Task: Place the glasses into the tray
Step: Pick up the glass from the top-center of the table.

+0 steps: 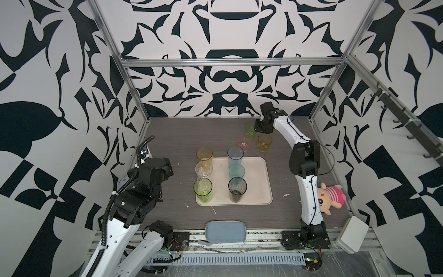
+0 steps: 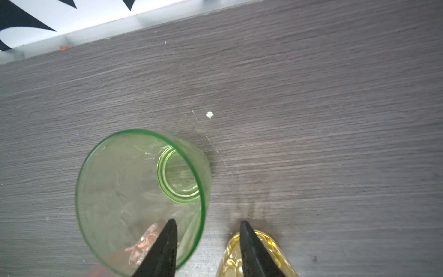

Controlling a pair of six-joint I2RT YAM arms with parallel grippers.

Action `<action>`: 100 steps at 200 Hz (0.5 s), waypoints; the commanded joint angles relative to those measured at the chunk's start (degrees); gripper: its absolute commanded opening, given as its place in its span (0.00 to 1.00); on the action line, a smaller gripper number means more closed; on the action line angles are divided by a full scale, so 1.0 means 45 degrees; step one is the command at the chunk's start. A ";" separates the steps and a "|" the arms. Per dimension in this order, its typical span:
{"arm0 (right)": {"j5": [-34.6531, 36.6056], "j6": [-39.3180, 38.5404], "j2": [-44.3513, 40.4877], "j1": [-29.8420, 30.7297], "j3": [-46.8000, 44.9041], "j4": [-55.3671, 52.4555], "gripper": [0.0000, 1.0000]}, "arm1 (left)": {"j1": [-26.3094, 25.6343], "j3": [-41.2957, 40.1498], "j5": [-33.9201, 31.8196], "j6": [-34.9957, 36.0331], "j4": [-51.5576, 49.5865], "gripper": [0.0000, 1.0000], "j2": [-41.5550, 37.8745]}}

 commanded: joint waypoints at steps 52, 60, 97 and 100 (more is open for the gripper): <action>-0.0558 0.0067 0.0108 -0.0086 0.0947 -0.0122 0.31 | 0.0017 -0.0151 -0.0010 -0.0129 0.0104 1.00 -0.0067; -0.0587 0.0087 0.0136 -0.0079 0.0987 -0.0149 0.31 | 0.0028 -0.0153 0.0006 -0.0131 0.0108 1.00 -0.0042; -0.0765 0.0154 0.0373 -0.0084 0.1179 -0.0162 0.27 | 0.0017 -0.0152 0.0051 -0.0122 0.0111 1.00 -0.0003; -0.0790 0.0160 0.0395 -0.0084 0.1210 -0.0159 0.27 | 0.0027 -0.0156 0.0047 -0.0113 0.0103 0.99 0.0003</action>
